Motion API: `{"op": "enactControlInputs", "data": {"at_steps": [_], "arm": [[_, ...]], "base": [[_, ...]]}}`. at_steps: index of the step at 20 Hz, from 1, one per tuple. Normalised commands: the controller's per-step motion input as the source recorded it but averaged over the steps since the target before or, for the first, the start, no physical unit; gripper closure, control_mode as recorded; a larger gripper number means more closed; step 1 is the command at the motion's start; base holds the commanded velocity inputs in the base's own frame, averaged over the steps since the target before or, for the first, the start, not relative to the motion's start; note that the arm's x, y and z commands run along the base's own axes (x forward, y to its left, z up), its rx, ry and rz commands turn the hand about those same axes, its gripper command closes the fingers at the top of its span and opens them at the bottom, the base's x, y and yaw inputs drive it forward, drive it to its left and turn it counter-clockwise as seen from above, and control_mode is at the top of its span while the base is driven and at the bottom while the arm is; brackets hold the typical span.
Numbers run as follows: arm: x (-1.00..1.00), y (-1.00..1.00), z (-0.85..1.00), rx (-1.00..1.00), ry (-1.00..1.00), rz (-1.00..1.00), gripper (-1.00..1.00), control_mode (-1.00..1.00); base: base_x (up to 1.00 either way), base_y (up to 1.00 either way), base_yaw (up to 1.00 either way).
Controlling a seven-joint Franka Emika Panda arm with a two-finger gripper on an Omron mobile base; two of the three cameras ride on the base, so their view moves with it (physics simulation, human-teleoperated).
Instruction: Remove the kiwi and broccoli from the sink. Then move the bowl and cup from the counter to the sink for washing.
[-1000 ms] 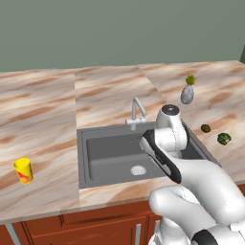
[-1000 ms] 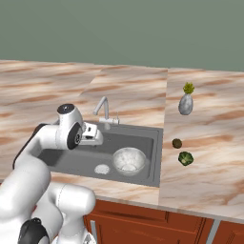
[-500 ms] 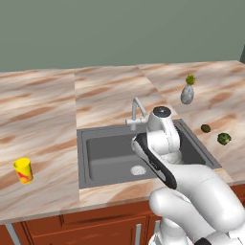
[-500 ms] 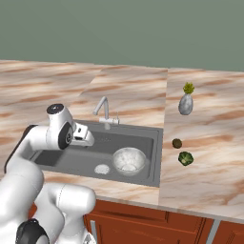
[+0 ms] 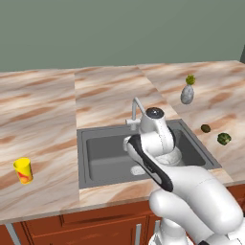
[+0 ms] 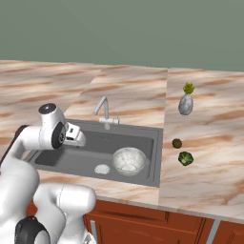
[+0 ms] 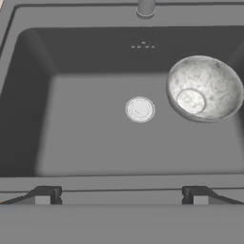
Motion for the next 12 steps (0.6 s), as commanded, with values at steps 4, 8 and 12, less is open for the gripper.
{"op": "enactControlInputs", "data": {"at_steps": [4, 8, 12], "arm": [[0.00, 0.33, 0.05, 0.07, 0.00, 0.00, -1.00, -1.00], [0.00, 0.35, 0.10, 0.05, 0.03, 0.00, -1.00, -1.00], [0.00, 0.29, 0.07, 0.04, 0.05, 0.00, -1.00, -1.00]], "base": [[0.00, 0.00, 0.00], [0.00, 0.00, 0.00], [0.00, 0.00, 0.00]]}}
